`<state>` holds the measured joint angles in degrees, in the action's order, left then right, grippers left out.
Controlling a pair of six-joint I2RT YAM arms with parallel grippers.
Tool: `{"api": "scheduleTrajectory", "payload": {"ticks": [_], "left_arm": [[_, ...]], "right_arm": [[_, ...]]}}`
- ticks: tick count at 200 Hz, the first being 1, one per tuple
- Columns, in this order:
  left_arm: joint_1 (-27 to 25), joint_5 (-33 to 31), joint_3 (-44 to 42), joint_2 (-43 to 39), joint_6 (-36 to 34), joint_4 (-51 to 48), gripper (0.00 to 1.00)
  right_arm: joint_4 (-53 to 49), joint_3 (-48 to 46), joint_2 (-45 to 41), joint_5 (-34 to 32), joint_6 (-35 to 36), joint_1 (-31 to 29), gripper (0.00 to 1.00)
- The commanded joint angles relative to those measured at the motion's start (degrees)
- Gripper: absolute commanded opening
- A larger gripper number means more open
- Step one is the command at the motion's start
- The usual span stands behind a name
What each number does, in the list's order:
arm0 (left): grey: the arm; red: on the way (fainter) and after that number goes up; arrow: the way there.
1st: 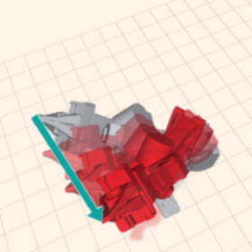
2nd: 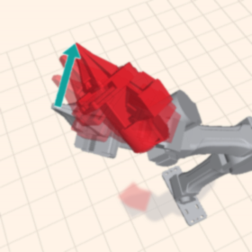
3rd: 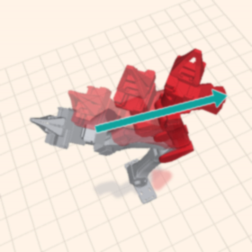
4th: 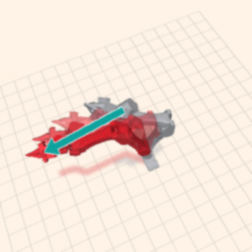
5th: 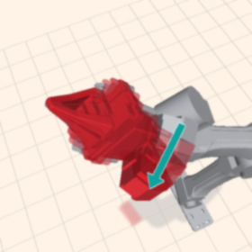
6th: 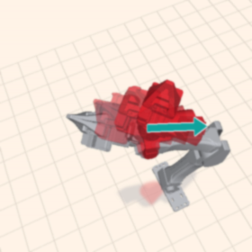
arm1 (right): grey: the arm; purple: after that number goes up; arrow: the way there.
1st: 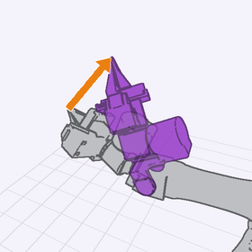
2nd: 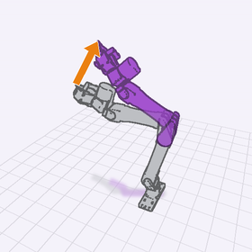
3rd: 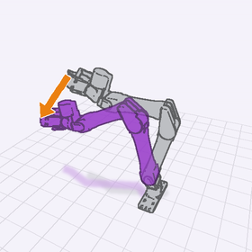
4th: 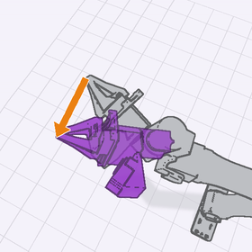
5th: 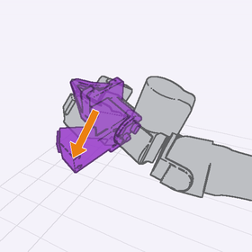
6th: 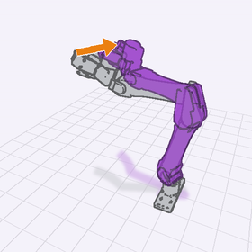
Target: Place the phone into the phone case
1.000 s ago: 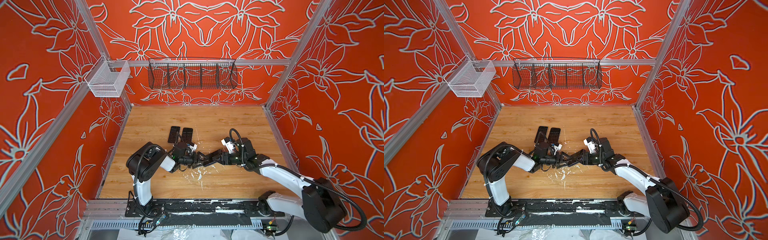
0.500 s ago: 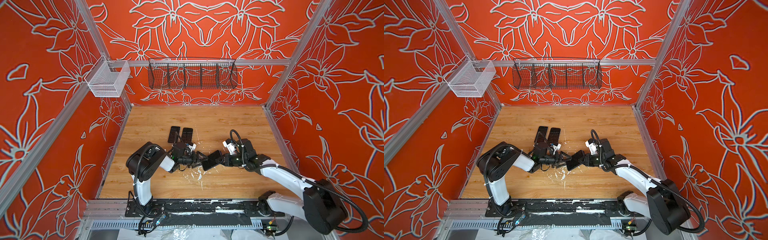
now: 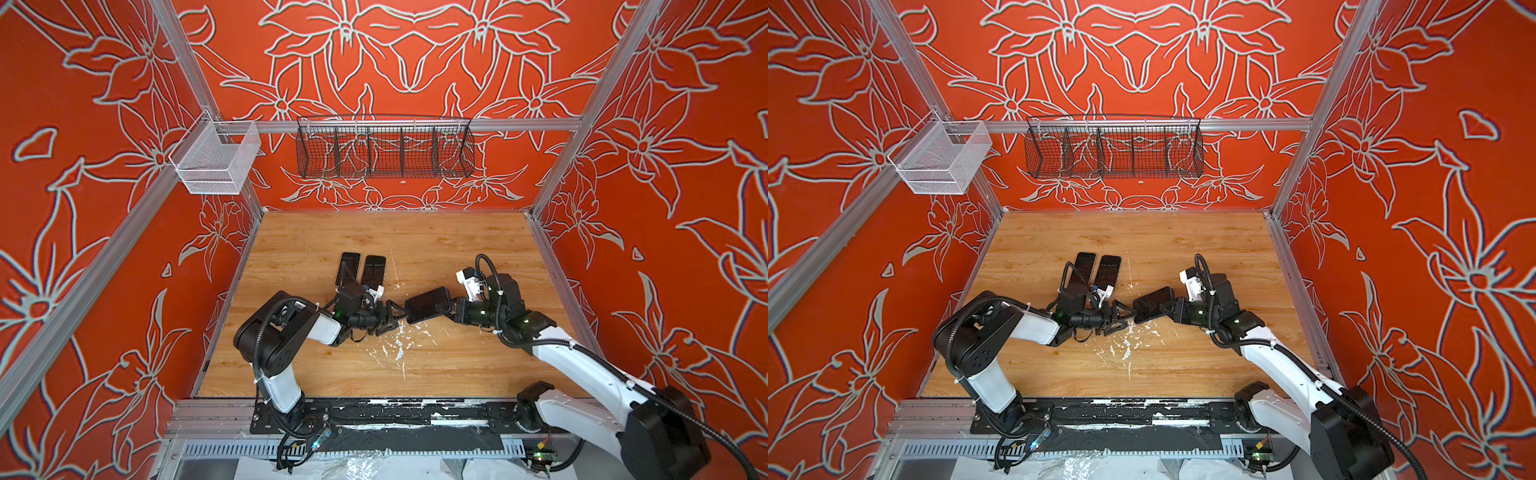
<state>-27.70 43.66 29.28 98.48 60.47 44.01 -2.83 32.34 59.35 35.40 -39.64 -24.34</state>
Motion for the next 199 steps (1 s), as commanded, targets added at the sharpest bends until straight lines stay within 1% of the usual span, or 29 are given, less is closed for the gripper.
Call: {"api": "scheduleTrajectory", "payload": {"ticks": [1, 22, 48, 59, 81, 109, 115, 130, 156, 178, 188, 199], "left_arm": [[0.19, 1.26, 2.54, -3.00, 0.09, -0.06, 0.77], [0.19, 2.83, 5.09, -2.88, 0.61, 0.56, 0.75], [0.02, 4.45, 5.15, -1.30, 4.97, 9.15, 0.67], [0.00, 4.77, 4.60, -0.78, 6.83, 13.09, 0.61], [0.04, 4.50, 3.12, -0.73, 9.10, 19.76, 0.44], [0.11, 4.16, 1.41, -1.68, 10.09, 25.25, 0.34], [0.11, 4.15, 1.06, -1.93, 10.09, 26.14, 0.33], [0.11, 3.81, 0.14, -2.43, 10.17, 29.02, 0.31], [0.27, 4.07, -1.21, -2.09, 11.54, 34.44, 0.26], [0.75, 5.09, -2.00, -0.63, 13.13, 37.28, 0.21], [0.90, 5.92, -2.03, -0.11, 13.29, 37.30, 0.19], [1.06, 6.49, -2.42, 0.07, 13.27, 37.31, 0.17]], "right_arm": [[6.77, 2.58, -2.12, 3.18, -2.12, -0.10, 0.06], [9.31, 2.19, -1.97, 4.40, -2.68, -0.10, 0.06], [11.35, 2.17, -1.37, 5.38, -3.48, -0.10, 0.06], [11.49, 2.14, -1.12, 5.36, -3.45, -0.12, 0.06], [11.88, 1.96, -0.11, 5.30, -3.91, -0.10, 0.06], [14.45, 1.25, 1.23, 5.29, -6.14, 0.17, 0.07], [14.66, 1.38, 1.50, 5.36, -6.45, 0.30, 0.08], [15.66, 1.32, 2.31, 5.73, -7.36, 0.56, 0.16], [17.71, 0.97, 2.65, 5.91, -8.81, 1.05, 0.34], [18.46, 1.46, 2.18, 5.91, -8.99, 1.70, 0.46], [18.26, 2.21, 2.00, 5.98, -8.58, 1.91, 0.50], [17.99, 3.09, 1.98, 6.30, -8.11, 2.19, 0.52]]}}
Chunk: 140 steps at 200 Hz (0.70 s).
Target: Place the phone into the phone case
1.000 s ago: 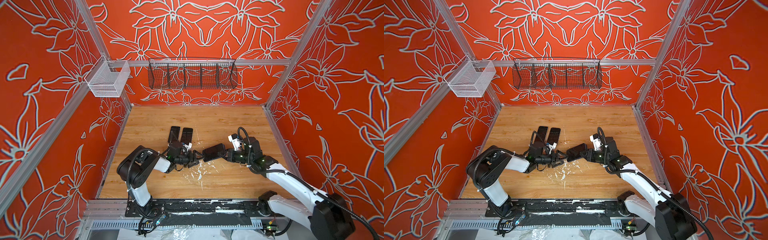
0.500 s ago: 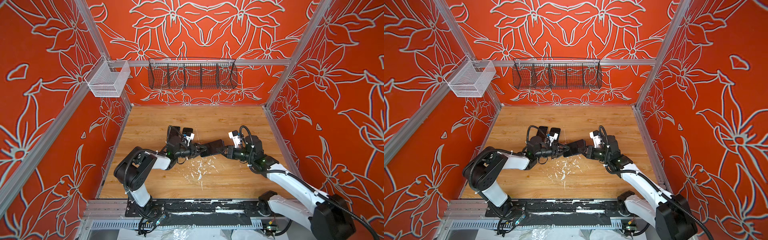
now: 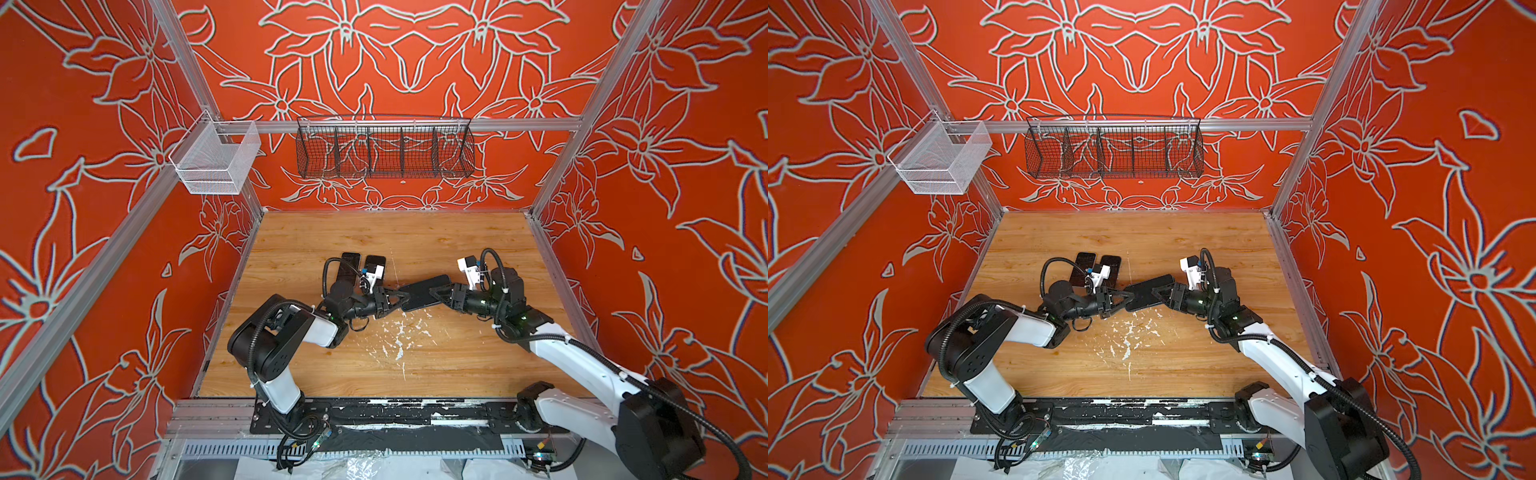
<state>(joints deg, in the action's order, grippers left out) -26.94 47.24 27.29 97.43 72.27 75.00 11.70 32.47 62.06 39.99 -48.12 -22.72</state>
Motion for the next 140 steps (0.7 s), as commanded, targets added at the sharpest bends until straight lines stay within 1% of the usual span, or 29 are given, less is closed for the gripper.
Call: {"api": "scheduleTrajectory", "payload": {"ticks": [1, 17, 50, 82, 104, 120, 140], "left_arm": [[0.30, 2.92, -0.45, 1.11, 1.47, 6.30, 0.17], [0.61, 3.70, -0.75, 1.04, 1.46, 6.25, 0.14], [1.23, 4.85, -1.23, 0.83, 1.81, 6.25, 0.07], [1.27, 5.23, -1.61, 1.37, 2.34, 6.26, 0.05], [1.32, 5.49, -1.56, 1.73, 2.80, 6.30, 0.04], [1.43, 5.66, -1.45, 1.82, 3.05, 6.30, 0.04], [1.54, 5.88, -1.37, 1.58, 3.40, 6.27, 0.03]], "right_arm": [[3.44, 3.00, -0.68, 1.74, 0.42, 0.62, 0.52], [2.82, 4.05, -0.54, 1.95, 1.24, 1.07, 0.54], [3.92, 4.95, -0.19, 2.91, 1.17, 2.47, 0.55], [5.27, 5.83, 0.44, 3.43, 0.82, 3.86, 0.54], [6.97, 6.50, 1.28, 4.20, 0.25, 4.21, 0.48], [8.39, 6.50, 1.99, 4.45, -0.09, 4.43, 0.39], [10.19, 6.07, 2.75, 4.76, -0.46, 4.53, 0.26]]}}
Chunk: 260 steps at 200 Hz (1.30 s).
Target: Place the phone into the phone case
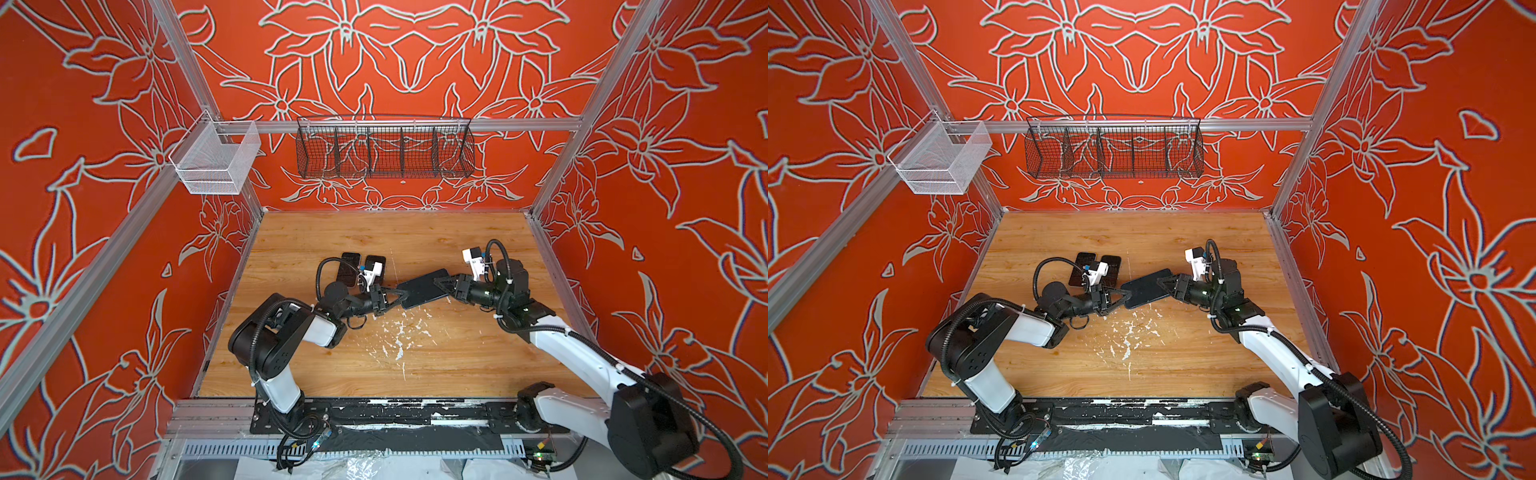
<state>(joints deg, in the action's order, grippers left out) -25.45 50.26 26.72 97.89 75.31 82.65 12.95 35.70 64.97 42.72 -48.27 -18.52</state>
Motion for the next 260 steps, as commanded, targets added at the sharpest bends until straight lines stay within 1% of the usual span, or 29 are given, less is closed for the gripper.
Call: {"api": "scheduleTrajectory", "payload": {"ticks": [1, 12, 22, 40, 46, 50, 54, 59, 73, 84, 104, 117, 134, 157, 179, 202, 210, 225, 228, 233, 238, 243, 248, 260], "left_arm": [[0.10, 2.89, -0.80, 1.15, 0.36, -1.41, 0.03], [0.26, 2.97, -0.88, 0.95, 0.52, -1.40, 0.03], [0.40, 3.07, -1.05, 0.65, 0.54, -1.38, 0.03], [0.65, 3.57, -0.98, 0.25, 0.73, -1.38, 0.03], [0.67, 3.75, -0.93, 0.16, 0.80, -1.37, 0.03], [0.67, 3.93, -0.88, 0.11, 0.80, -1.40, 0.02], [0.67, 4.08, -0.88, 0.09, 0.81, -1.39, 0.02], [0.67, 4.26, -0.93, 0.04, 0.81, -1.36, 0.02], [0.67, 5.08, -0.62, 0.34, 0.89, -1.38, 0.02], [0.67, 5.54, -0.45, 0.50, 1.02, -1.36, 0.02], [0.67, 6.15, -0.18, 0.77, 1.24, -1.36, 0.02], [0.67, 6.16, -0.03, 0.82, 1.38, -1.36, 0.02], [0.67, 6.22, 0.23, 1.00, 1.55, -1.37, 0.02], [0.70, 6.18, 0.55, 1.25, 1.86, -1.42, 0.02], [0.74, 5.95, 0.54, 1.07, 2.03, -1.38, 0.02], [0.84, 5.52, 0.68, 0.46, 2.38, -1.38, 0.02], [0.93, 5.39, 0.75, 0.16, 2.52, -1.43, 0.02], [1.11, 5.19, 0.79, -0.32, 2.67, -1.61, 0.02], [1.18, 5.11, 0.79, -0.50, 2.65, -1.74, 0.02], [1.27, 4.81, 0.78, -0.74, 2.61, -1.96, 0.02], [1.37, 4.46, 0.72, -1.19, 2.49, -2.09, 0.02], [1.57, 4.14, 0.70, -1.56, 2.27, -2.51, 0.02], [1.70, 3.51, 0.62, -2.12, 2.02, -2.94, 0.02], [2.07, 1.35, 0.44, -3.38, 1.14, -4.28, 0.02]], "right_arm": [[9.07, 2.77, -0.09, 2.02, -0.32, 0.33, 0.26], [10.19, 2.34, 0.16, 1.98, -0.62, 0.42, 0.19], [11.43, 1.85, 0.30, 1.87, -0.76, 0.46, 0.16], [13.39, 1.16, 0.29, 1.86, -1.08, 0.66, 0.16], [13.84, 1.16, 0.16, 1.78, -1.00, 0.76, 0.21], [14.05, 1.12, 0.22, 1.75, -1.02, 0.80, 0.27], [14.31, 1.17, 0.18, 1.82, -0.96, 0.96, 0.35], [14.72, 1.26, 0.34, 1.87, -1.00, 1.01, 0.42], [15.62, 1.84, 0.89, 2.38, -1.13, 1.51, 0.52], [15.79, 2.89, 1.71, 3.14, -1.27, 1.75, 0.56], [16.47, 4.99, 4.15, 5.13, -1.89, 1.90, 0.57], [17.59, 5.66, 5.81, 6.51, -2.63, 1.91, 0.55], [18.70, 6.17, 7.79, 8.01, -3.14, 1.91, 0.48], [19.40, 6.02, 9.11, 8.17, -3.34, 1.91, 0.26], [18.94, 5.79, 9.26, 7.43, -2.73, 1.91, 0.11], [17.53, 6.12, 9.04, 6.48, -1.39, 1.91, 0.02], [16.91, 6.22, 8.87, 5.99, -0.68, 1.91, 0.00], [15.76, 6.56, 8.78, 5.21, 0.35, 1.91, 0.00], [15.48, 6.71, 8.78, 5.05, 0.58, 1.89, 0.03], [14.96, 6.97, 8.78, 4.73, 0.75, 1.91, 0.14], [14.52, 7.33, 8.62, 4.43, 0.85, 1.99, 0.32], [14.20, 7.43, 8.36, 4.04, 0.78, 2.08, 0.44], [13.76, 7.58, 7.95, 3.49, 0.59, 2.36, 0.51], [12.95, 7.42, 6.03, 1.36, -0.30, 3.19, 0.62]]}}
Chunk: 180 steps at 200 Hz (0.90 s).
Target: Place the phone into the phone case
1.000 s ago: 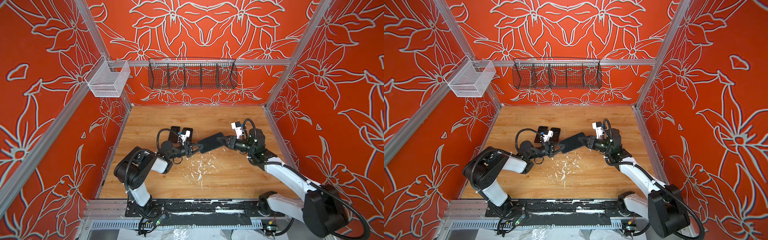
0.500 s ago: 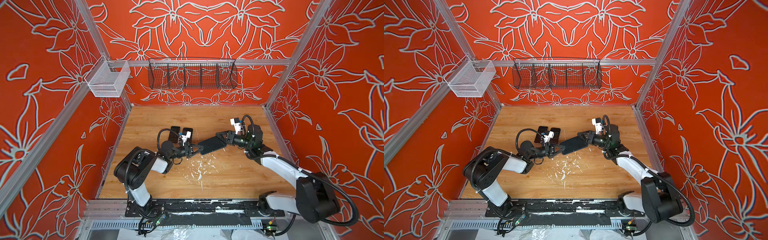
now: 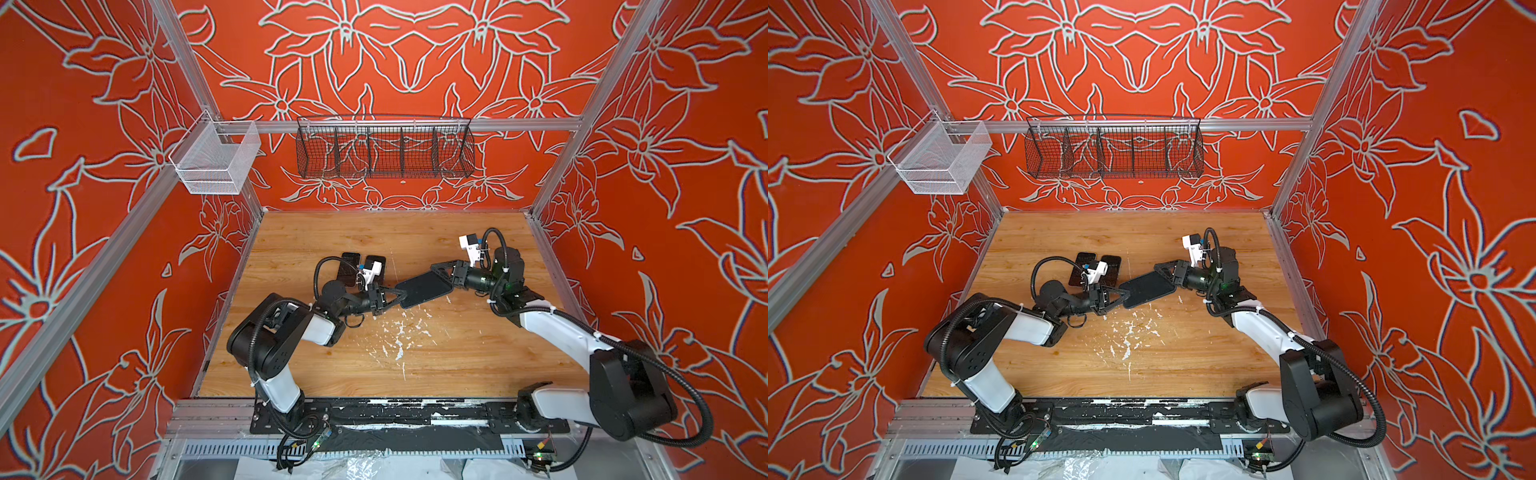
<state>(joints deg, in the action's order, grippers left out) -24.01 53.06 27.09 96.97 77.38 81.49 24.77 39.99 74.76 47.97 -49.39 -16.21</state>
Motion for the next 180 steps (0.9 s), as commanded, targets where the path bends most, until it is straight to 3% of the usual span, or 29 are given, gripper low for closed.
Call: {"api": "scheduleTrajectory", "payload": {"ticks": [1, 30, 65, 103, 138, 180], "left_arm": [[0.67, -1.63, 0.07, -2.65, -1.06, -3.24, 0.02], [0.90, -8.44, 1.73, -5.87, -3.65, -8.11, 0.02], [0.88, -17.45, 4.77, -8.68, -5.76, -13.70, 0.02], [0.24, -25.22, 7.58, -11.21, -7.57, -19.05, 0.01], [-1.07, -27.73, 9.29, -11.14, -7.96, -20.16, 0.01], [-3.34, -29.33, 9.97, -9.17, -6.43, -17.31, 0.01]], "right_arm": [[1.09, 3.11, -3.97, -4.13, 0.62, 0.98, 0.63], [-0.80, 0.13, -10.41, -9.64, -2.52, 1.89, 0.75], [5.77, -7.81, -14.83, -12.37, -12.65, 1.06, 0.77], [5.28, -12.01, -18.18, -19.37, -13.12, -4.23, 0.77], [10.49, -10.13, -11.21, -20.98, -13.87, -8.30, 0.76], [26.72, -6.62, 3.32, -21.92, -17.11, -11.93, 0.73]]}}
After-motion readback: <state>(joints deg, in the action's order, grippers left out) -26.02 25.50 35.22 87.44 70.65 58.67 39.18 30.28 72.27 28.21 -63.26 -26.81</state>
